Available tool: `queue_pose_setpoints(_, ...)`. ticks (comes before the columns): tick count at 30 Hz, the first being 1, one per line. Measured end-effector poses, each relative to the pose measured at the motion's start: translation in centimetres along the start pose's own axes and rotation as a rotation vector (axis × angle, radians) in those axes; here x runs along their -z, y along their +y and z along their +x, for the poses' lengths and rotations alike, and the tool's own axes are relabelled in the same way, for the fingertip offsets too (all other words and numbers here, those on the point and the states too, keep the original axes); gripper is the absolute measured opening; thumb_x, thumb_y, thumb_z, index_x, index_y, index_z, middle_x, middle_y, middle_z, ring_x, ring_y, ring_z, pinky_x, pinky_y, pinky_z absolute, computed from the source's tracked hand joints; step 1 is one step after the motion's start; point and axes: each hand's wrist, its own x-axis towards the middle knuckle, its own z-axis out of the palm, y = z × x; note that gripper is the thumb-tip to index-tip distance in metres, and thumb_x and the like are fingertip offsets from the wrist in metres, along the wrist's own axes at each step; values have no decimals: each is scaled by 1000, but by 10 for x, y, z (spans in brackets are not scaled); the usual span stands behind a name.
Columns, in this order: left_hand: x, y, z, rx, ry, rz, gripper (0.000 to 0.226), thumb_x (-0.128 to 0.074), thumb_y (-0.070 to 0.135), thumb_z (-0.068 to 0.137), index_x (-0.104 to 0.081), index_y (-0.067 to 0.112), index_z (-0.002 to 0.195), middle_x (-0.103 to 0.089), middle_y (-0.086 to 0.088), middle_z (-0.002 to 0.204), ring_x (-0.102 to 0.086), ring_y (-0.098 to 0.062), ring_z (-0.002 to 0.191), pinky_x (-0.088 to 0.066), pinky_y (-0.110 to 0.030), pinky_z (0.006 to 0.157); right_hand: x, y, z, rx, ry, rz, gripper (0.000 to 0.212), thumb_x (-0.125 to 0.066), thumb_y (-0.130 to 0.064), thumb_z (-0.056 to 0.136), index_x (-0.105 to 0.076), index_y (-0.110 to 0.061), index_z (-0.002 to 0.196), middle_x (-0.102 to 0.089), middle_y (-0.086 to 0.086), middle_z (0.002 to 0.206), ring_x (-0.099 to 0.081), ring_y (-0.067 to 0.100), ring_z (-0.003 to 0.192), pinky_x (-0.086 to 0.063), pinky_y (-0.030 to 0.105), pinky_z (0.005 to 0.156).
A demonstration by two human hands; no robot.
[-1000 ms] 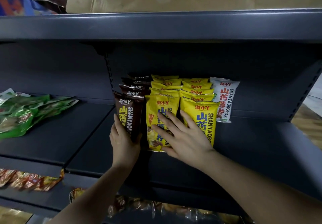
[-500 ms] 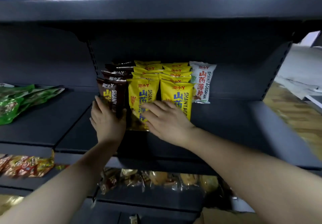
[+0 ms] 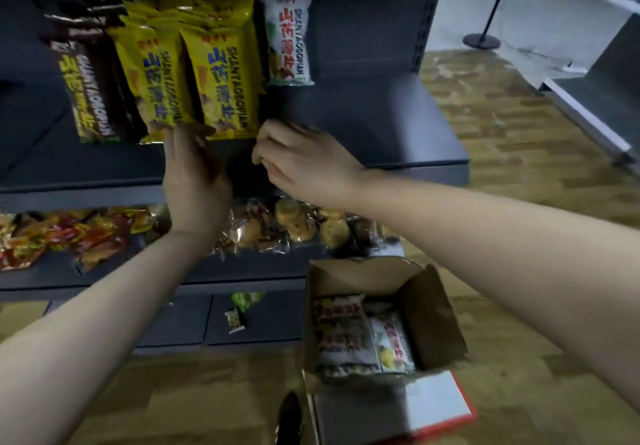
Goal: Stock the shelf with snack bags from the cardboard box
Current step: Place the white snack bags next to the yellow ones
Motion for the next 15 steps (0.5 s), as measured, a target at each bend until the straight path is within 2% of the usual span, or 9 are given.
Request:
queue_pose_setpoints(2, -14, 8, -31, -19, -65, -23, 25, -45, -6, 83, -47, 0, 106, -51, -25, 103, -49, -32, 90, -40, -42, 70, 11, -3, -29, -23, -1, 5, 17, -52, -10, 84, -68, -6, 89, -63, 12, 93, -60, 27, 73, -40, 32, 69)
queue_pose_setpoints(5, -35, 14, -75, -47, -241, -15, 21, -47, -3, 82, -53, 1, 102, -54, -20, 98, -51, -27, 84, -39, -33, 63, 17, -7, -79, -95, -50, 61, 18, -51, -8, 85, -68, -4, 87, -64, 12, 91, -58, 27, 70, -25, 24, 63)
queue_pose_setpoints(6, -41, 16, -89, -64, -316, 3, 20, -46, 0, 81, -56, 0, 99, -54, -18, 97, -53, -28, 81, -39, -32, 59, 15, -7, -98, -106, -96, 84, 19, -49, -11, 86, -67, -4, 88, -63, 12, 91, -59, 26, 70, -32, 23, 63)
queue_pose_setpoints(8, -53, 16, -114, -86, -490, 9, 21, -44, 7, 81, -60, 2, 94, -57, -14, 96, -58, -29, 76, -41, -29, 54, 4, -4, -137, -110, -217, 110, 18, -50, -15, 88, -64, -5, 92, -61, 11, 95, -59, 26, 71, -49, 31, 57)
queue_pose_setpoints(9, -61, 14, -126, -95, -582, 0, 22, -43, 9, 81, -61, 3, 93, -58, -12, 96, -60, -29, 75, -45, -29, 53, -3, -4, -155, -116, -278, 119, 17, -51, -17, 88, -63, -6, 94, -59, 11, 96, -58, 25, 70, -51, 34, 53)
queue_pose_setpoints(11, -77, 11, -144, -69, -767, -8, 25, -41, 12, 85, -63, 7, 97, -60, -9, 102, -62, -29, 80, -52, -35, 58, -18, -4, -188, -157, -402, 143, 21, -47, -19, 84, -62, -8, 95, -56, 9, 96, -58, 26, 66, -48, 27, 49)
queue_pose_setpoints(13, -92, 9, -158, 19, -912, 29, 25, -40, 12, 91, -61, 13, 105, -57, -3, 110, -60, -23, 93, -50, -34, 71, -34, -4, -216, -248, -539, 191, 28, -43, -22, 80, -65, -7, 86, -58, 11, 87, -58, 30, 62, -44, 28, 44)
queue_pose_setpoints(15, -109, 2, -171, 92, -1084, 79, 23, -42, 12, 95, -58, 16, 110, -54, 0, 113, -56, -20, 101, -48, -31, 77, -52, -5, -241, -324, -661, 208, 17, -50, -18, 81, -60, -5, 81, -55, 12, 79, -55, 33, 58, -36, 30, 39)
